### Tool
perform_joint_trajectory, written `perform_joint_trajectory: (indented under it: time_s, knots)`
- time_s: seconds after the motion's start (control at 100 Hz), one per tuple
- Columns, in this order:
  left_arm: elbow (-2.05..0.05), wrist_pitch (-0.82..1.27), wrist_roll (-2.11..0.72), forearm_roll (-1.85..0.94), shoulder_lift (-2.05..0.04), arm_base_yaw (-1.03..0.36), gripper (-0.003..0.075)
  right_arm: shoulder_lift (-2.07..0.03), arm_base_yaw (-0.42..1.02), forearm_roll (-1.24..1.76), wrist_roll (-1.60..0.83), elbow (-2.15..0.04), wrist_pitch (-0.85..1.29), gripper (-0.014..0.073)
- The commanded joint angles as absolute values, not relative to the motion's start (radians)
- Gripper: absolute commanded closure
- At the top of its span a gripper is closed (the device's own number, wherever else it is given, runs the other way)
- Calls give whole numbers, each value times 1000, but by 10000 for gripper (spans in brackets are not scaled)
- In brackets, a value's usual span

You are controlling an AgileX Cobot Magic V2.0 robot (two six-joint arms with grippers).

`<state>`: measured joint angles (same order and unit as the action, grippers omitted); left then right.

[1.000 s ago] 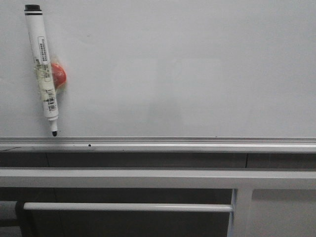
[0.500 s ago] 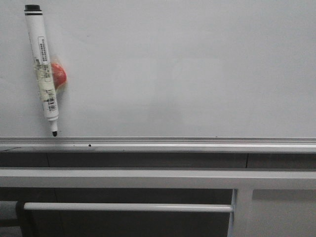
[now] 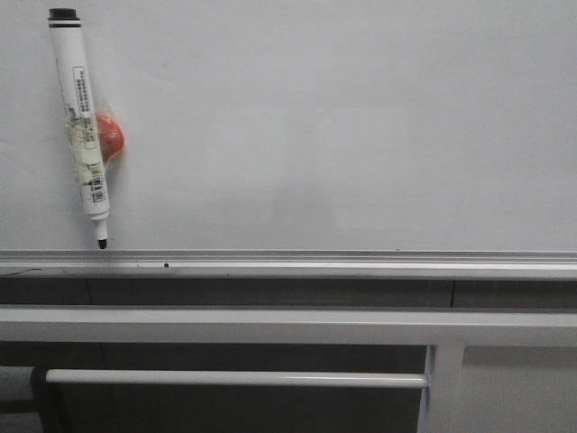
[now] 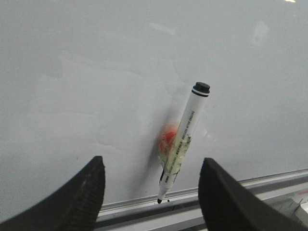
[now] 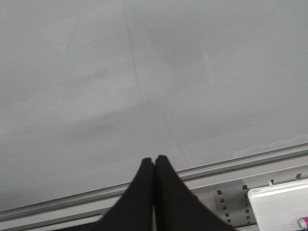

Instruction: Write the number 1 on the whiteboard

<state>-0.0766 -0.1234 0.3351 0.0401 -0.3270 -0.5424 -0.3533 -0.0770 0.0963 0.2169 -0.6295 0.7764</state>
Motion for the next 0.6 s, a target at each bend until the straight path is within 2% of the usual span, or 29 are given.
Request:
perform_joint_trajectory:
  time_s: [0.0,0.17,0.29,0.59]
  knots:
    - [-66,-334,320,59,-374,-553,333,-369,-75,96,211,-662,707,657]
    - [-7,-535,318,64,-481,-553,333,-369,-75,96,211,-662,707,657]
    - [-5,-591,318,66,-571,-553,333,-369,-75,96,211,-662,707,657]
    - [-5,-893,318,94,-906,-557,333,-369,-75,96,211,-662,707,657]
